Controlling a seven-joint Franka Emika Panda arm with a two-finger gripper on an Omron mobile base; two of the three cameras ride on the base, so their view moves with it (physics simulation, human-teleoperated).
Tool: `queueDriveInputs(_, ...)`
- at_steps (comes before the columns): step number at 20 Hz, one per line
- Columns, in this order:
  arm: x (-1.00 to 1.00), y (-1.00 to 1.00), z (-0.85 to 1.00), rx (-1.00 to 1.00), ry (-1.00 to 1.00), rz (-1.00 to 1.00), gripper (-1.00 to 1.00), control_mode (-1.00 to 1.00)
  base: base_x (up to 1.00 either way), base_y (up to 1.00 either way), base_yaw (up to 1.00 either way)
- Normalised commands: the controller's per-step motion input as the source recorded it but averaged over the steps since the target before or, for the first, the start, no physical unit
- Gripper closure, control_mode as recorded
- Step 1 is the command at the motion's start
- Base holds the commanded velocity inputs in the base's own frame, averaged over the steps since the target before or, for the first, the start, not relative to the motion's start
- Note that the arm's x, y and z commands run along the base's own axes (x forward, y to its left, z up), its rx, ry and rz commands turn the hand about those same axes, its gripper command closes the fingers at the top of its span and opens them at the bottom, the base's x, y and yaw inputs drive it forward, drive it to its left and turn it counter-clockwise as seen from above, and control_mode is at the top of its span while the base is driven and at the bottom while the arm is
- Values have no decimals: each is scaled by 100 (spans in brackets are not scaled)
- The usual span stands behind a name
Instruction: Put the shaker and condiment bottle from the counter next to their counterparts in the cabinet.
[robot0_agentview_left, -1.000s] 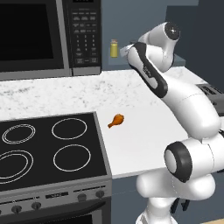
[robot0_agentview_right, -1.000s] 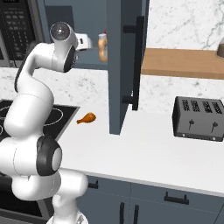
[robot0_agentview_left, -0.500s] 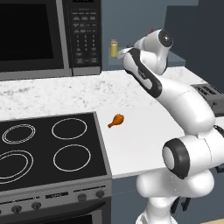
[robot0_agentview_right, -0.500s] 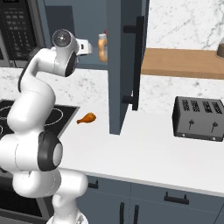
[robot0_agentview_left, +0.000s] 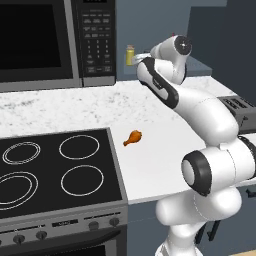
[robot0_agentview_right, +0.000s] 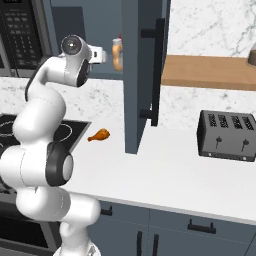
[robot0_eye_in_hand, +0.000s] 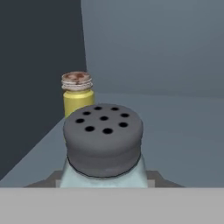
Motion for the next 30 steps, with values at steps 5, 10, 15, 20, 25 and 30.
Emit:
queueDriveInputs(5,29,0,-34,1,0,-2,100,-100,0,0,0)
queueDriveInputs(10,35,0,-36,0,0,0,100,-100,0,0,0)
queueDriveInputs(15,34,0,-28,0,0,0,100,-100,0,0,0)
queueDriveInputs(20,33,0,-32,0,0,0,100,-100,0,0,0)
queueDriveInputs(25,25,0,-41,0,0,0,-100,-100,0,0,0)
queueDriveInputs(30,-14,0,-6,4,0,0,-100,-100,0,0,0)
